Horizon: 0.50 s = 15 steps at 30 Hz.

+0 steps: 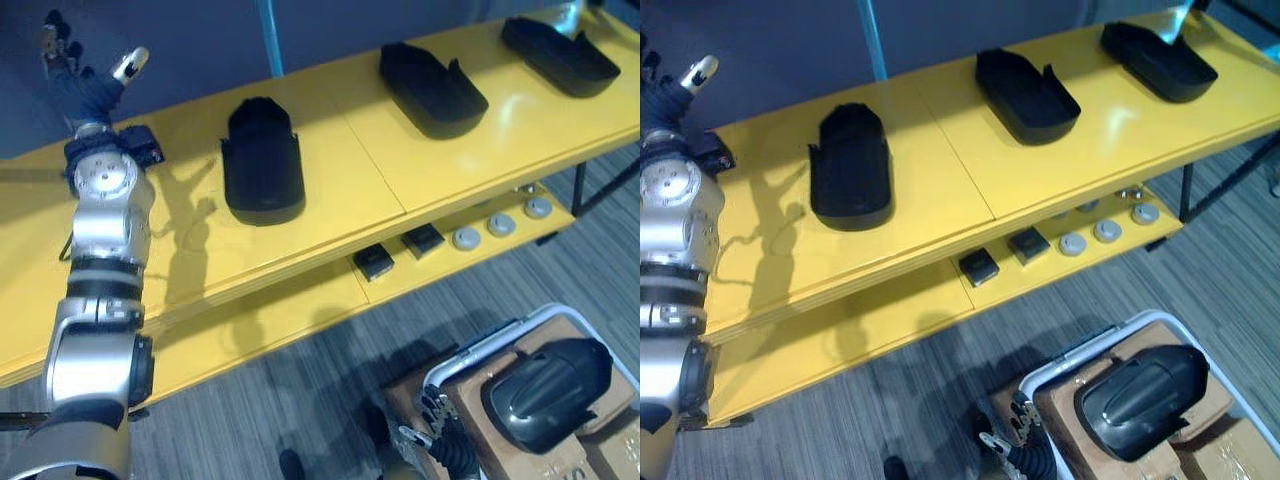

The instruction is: Walk over and take plastic housings, then place them on the shelf

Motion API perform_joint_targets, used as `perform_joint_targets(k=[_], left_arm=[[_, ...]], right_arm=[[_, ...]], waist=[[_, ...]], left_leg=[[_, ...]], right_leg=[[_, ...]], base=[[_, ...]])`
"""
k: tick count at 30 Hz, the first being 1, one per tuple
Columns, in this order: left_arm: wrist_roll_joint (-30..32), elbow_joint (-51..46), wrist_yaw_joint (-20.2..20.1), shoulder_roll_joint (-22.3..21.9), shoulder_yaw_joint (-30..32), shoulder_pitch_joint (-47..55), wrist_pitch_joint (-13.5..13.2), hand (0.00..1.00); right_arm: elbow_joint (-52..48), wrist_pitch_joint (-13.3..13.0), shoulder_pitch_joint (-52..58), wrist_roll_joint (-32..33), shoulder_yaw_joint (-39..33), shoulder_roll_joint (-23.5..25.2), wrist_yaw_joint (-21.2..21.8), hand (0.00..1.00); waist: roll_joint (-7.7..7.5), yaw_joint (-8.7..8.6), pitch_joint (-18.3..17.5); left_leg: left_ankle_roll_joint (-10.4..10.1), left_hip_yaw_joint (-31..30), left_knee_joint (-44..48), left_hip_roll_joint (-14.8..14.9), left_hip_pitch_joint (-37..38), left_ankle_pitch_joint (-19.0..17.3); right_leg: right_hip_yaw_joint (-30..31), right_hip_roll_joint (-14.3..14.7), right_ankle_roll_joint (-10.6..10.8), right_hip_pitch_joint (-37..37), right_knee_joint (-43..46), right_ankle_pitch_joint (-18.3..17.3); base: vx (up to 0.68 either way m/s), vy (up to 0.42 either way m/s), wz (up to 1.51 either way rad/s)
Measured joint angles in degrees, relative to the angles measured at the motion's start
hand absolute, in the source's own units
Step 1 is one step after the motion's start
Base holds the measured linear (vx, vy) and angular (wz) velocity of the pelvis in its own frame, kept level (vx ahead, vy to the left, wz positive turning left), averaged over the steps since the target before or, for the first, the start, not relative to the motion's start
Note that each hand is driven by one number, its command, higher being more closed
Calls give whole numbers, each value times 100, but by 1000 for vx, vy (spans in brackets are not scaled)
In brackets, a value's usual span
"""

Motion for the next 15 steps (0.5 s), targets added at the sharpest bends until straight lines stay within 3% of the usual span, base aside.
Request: perform_joint_targets(k=[2, 6, 11, 15], left_arm=[[714, -944, 157, -386, 340, 1088, -21, 0], [1114, -1362, 71, -952, 469, 2450, -43, 0], [1031, -1357, -290, -1173, 349, 2785, -80, 0], [351, -1080, -664, -1171, -58, 2774, -273, 0]], right_arm=[[105, -2, 4, -15, -141, 31, 9, 0], [136, -4, 24, -21, -364, 50, 82, 0], [135, -4, 33, -21, -434, 40, 132, 0], [124, -4, 33, -21, -470, 39, 114, 0]], waist=[[13, 45, -157], [23, 145, -351], [29, 144, -370], [32, 104, -386]], left_leg=[[1, -122, -43, -22, 85, 6], [8, -258, -123, -86, 83, 46], [16, -324, -193, -132, -7, 80], [24, -241, -193, -145, -193, 118]], right_leg=[[-119, -24, 19, 147, -17, -54], [-238, -78, 35, 204, -72, -70], [-279, -120, 38, 134, -99, -65], [-214, -107, 37, -98, -99, -26]], base=[[41, 30, 29], [18, 33, 21], [-1, 22, 5], [33, 5, -8]])
